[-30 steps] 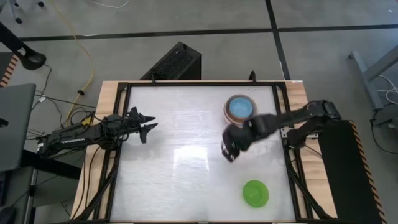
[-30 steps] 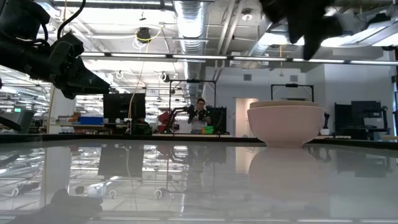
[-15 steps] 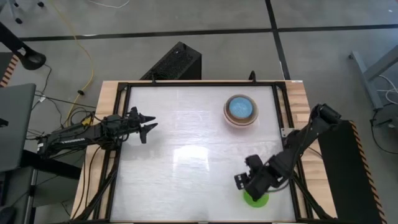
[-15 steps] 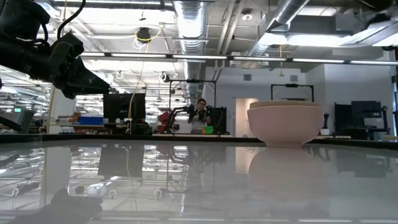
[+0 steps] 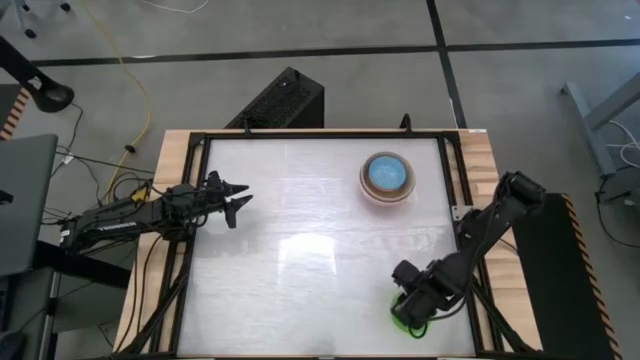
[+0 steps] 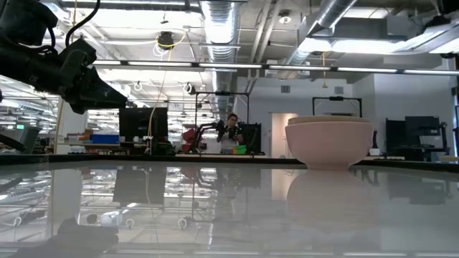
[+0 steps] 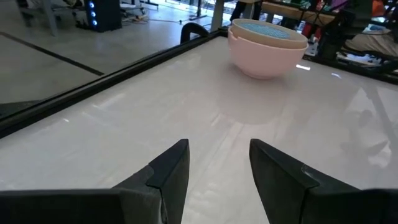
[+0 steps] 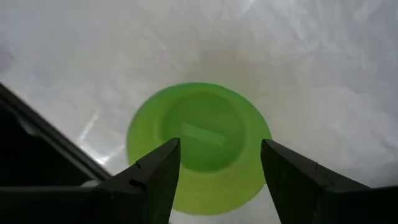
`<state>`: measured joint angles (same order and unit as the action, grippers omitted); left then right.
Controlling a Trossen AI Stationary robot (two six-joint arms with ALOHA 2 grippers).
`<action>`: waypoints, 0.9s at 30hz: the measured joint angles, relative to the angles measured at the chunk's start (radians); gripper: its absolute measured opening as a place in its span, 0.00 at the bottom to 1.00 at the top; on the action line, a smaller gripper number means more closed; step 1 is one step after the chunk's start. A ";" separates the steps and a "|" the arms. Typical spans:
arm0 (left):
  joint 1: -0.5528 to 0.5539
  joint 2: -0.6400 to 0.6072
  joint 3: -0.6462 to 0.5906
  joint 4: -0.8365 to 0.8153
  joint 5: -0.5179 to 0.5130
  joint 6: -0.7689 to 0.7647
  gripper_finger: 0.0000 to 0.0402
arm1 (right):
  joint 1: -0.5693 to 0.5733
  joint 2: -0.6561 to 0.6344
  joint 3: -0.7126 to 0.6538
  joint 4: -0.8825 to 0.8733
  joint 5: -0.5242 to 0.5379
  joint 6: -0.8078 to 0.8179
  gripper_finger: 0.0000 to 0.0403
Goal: Nest bowls inside each other
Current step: Stack the green bowl on top of the blue bowl
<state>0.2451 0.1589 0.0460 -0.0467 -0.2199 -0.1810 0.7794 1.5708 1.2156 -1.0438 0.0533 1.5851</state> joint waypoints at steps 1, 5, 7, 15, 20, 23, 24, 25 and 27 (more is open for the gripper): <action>0.000 0.000 0.000 0.000 0.000 0.000 0.39 | 0.006 0.007 0.000 -0.005 -0.001 -0.013 0.60; 0.000 0.000 0.000 0.000 -0.002 -0.001 0.39 | 0.028 0.034 -0.020 -0.014 -0.005 -0.023 0.60; 0.000 0.000 0.000 0.000 -0.002 -0.001 0.39 | 0.035 0.040 -0.046 -0.015 -0.006 -0.024 0.60; 0.000 0.000 0.000 0.000 -0.002 -0.001 0.39 | 0.035 0.038 -0.192 0.121 -0.032 -0.048 0.60; 0.000 0.000 0.000 0.000 -0.002 -0.003 0.39 | 0.025 0.038 -0.272 0.219 -0.062 -0.068 0.58; 0.000 0.000 0.000 0.000 -0.002 -0.003 0.39 | 0.018 0.038 -0.296 0.233 -0.066 -0.083 0.48; 0.000 0.000 0.000 0.000 -0.001 -0.003 0.39 | 0.015 0.038 -0.299 0.237 -0.066 -0.100 0.44; 0.000 0.000 0.000 0.000 -0.001 -0.003 0.39 | 0.013 0.038 -0.300 0.239 -0.066 -0.123 0.39; 0.000 0.000 0.000 0.000 -0.001 -0.003 0.39 | 0.002 0.038 -0.301 0.241 -0.067 -0.171 0.27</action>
<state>0.2450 0.1591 0.0460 -0.0472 -0.2212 -0.1844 0.7816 1.6089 0.9146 -0.8028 -0.0132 1.4137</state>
